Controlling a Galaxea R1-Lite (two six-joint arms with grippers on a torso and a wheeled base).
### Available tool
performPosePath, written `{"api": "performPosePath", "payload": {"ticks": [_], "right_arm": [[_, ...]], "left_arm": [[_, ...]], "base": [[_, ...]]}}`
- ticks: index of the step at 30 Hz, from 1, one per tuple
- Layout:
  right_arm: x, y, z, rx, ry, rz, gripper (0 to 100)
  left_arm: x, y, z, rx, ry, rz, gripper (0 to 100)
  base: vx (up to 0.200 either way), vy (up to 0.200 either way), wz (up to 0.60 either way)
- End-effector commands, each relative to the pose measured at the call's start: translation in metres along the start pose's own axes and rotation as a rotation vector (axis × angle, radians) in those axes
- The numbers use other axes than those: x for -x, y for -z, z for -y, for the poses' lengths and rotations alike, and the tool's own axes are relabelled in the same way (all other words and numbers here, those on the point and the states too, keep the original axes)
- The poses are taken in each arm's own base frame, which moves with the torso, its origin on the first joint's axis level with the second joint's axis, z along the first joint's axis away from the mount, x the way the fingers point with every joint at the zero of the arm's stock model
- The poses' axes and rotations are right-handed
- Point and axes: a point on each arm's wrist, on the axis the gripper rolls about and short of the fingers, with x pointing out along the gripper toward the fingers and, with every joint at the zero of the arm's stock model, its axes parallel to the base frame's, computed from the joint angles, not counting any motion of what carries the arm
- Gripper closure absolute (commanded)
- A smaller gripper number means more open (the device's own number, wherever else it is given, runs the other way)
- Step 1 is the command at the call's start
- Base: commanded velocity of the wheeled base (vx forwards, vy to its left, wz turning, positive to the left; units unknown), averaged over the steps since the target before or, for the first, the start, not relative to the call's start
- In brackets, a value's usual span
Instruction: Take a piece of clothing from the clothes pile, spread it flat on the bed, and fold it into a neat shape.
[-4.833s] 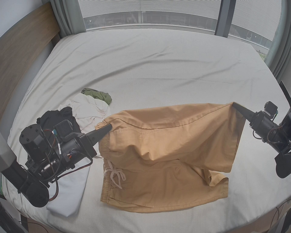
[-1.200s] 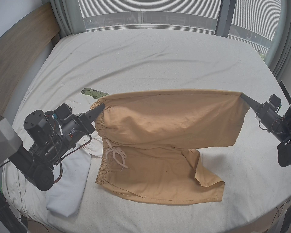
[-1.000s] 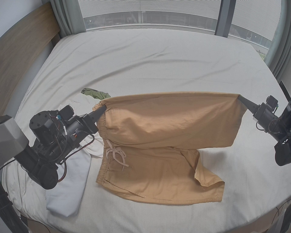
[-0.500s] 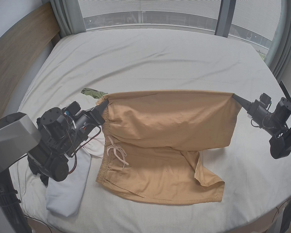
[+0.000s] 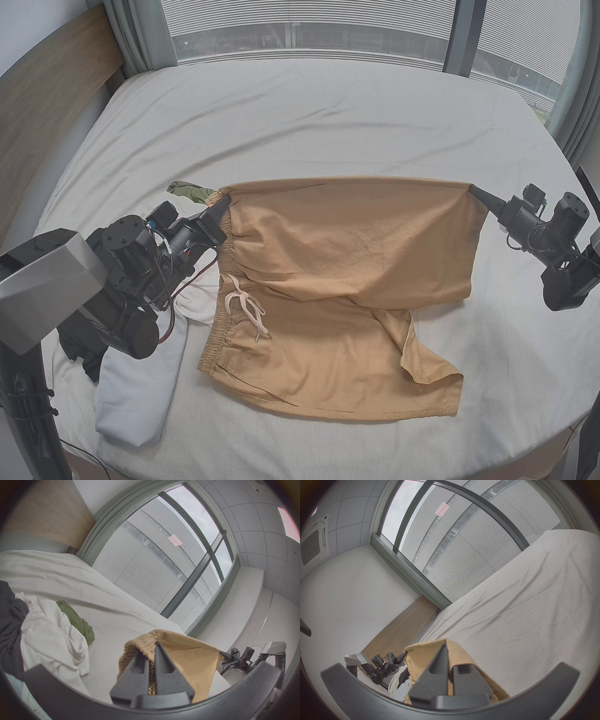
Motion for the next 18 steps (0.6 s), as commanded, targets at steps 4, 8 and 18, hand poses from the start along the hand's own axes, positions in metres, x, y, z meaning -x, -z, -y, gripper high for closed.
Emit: {"api": "performPosePath", "payload": {"ticks": [4,8,18], "right_arm": [[-0.012,0.004,0.018,-0.021,0.013,-0.015,100],[-0.016,0.003,0.023,-0.020,0.016,-0.012,100],[-0.019,0.007,0.029,-0.025,0.018,-0.019,100]], "left_arm": [[-0.014,0.016,-0.016,0.002,-0.023,0.015,100],[-0.017,0.021,-0.020,0.002,-0.026,0.013,100],[-0.024,0.026,-0.025,0.005,-0.020,0.020,100]], "base": [[0.000,0.000,0.00],[0.000,0.000,0.00],[0.000,0.000,0.00]]}}
